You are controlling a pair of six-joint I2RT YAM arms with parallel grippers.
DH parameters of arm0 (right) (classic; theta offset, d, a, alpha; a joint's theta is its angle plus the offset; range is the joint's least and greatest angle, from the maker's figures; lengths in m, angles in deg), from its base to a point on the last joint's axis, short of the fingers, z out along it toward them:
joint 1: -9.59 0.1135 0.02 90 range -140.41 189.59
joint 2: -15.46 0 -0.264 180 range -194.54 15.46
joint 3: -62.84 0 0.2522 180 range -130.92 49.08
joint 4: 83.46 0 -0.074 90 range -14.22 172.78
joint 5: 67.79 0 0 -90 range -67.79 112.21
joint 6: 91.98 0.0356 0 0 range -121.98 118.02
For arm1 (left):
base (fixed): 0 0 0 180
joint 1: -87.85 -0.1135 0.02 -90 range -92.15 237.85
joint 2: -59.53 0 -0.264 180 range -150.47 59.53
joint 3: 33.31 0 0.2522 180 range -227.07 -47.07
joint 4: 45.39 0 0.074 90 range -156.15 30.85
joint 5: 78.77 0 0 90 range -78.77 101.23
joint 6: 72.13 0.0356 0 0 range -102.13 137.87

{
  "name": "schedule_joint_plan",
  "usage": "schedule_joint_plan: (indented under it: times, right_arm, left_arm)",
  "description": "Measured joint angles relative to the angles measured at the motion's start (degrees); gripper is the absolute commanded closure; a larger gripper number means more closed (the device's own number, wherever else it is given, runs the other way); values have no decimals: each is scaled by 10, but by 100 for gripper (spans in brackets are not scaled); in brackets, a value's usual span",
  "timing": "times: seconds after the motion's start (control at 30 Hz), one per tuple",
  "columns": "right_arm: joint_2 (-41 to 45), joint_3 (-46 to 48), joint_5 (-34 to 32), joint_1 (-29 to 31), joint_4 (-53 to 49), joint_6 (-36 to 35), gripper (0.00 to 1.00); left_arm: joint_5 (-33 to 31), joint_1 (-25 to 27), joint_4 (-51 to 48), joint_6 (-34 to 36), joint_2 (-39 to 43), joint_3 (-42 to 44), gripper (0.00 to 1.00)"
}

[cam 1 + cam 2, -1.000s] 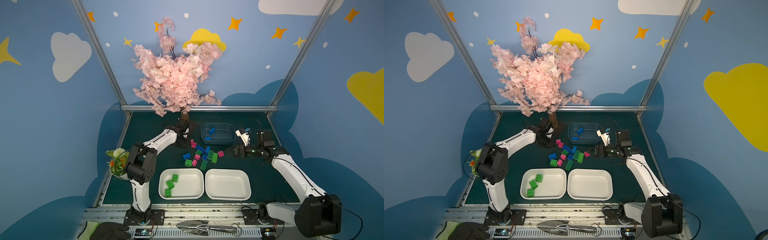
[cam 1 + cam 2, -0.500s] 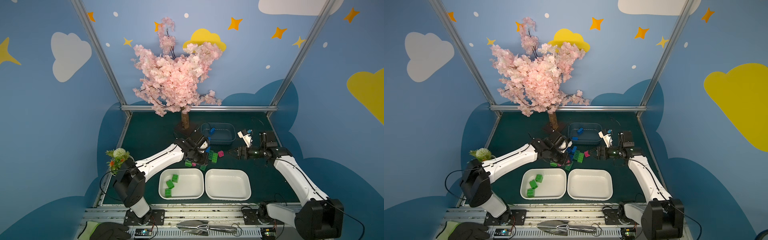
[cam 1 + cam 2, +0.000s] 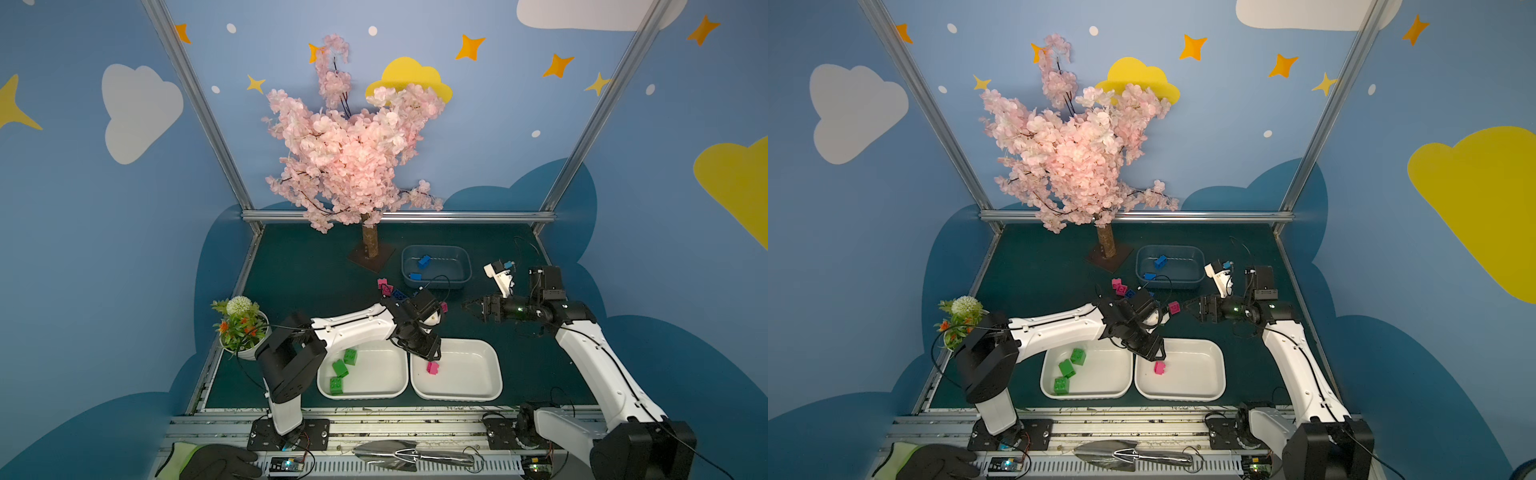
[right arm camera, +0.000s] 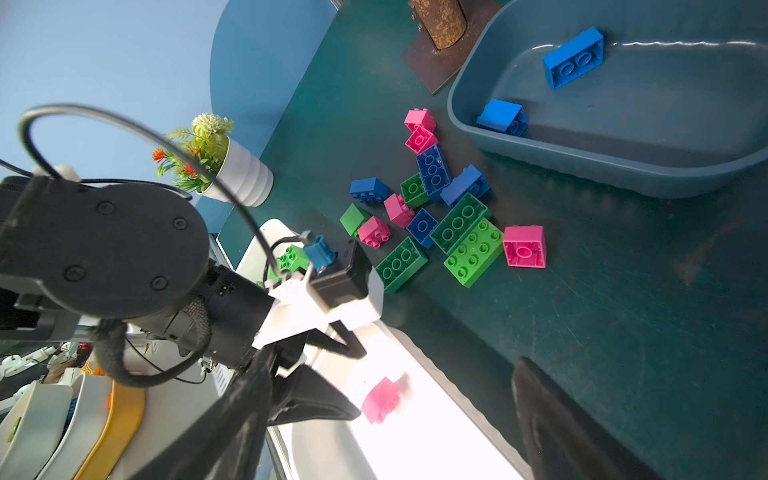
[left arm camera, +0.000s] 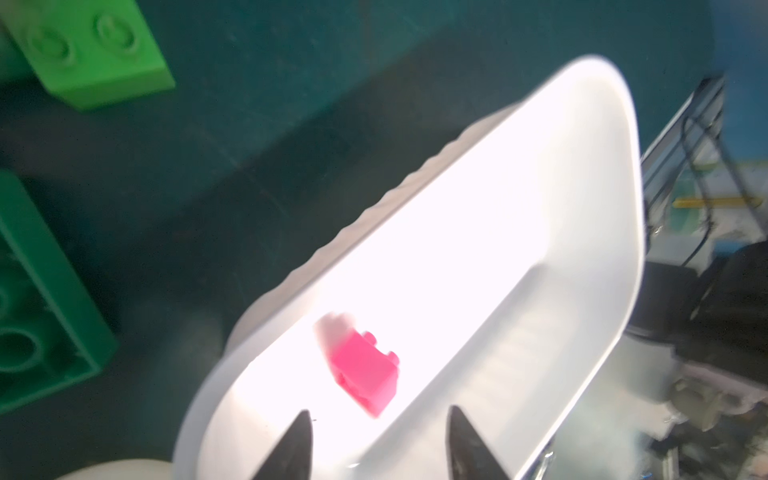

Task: Sort the legos into containers by color
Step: 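Carry the pink brick into the empty white tray and release it, then return the left gripper to the pile and grasp a blue brick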

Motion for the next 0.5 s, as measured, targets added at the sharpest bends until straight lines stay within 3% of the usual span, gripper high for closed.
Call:
schedule_joint_plan:
  times: [0.2, 0.5]
  right_arm:
    - [0, 0, 3, -1, 0, 2, 11]
    - [-10, 0, 15, 4, 10, 7, 11]
  left_arm:
    - [-31, -49, -71, 38, 28, -35, 33]
    - [-105, -203, -117, 172, 61, -61, 33]
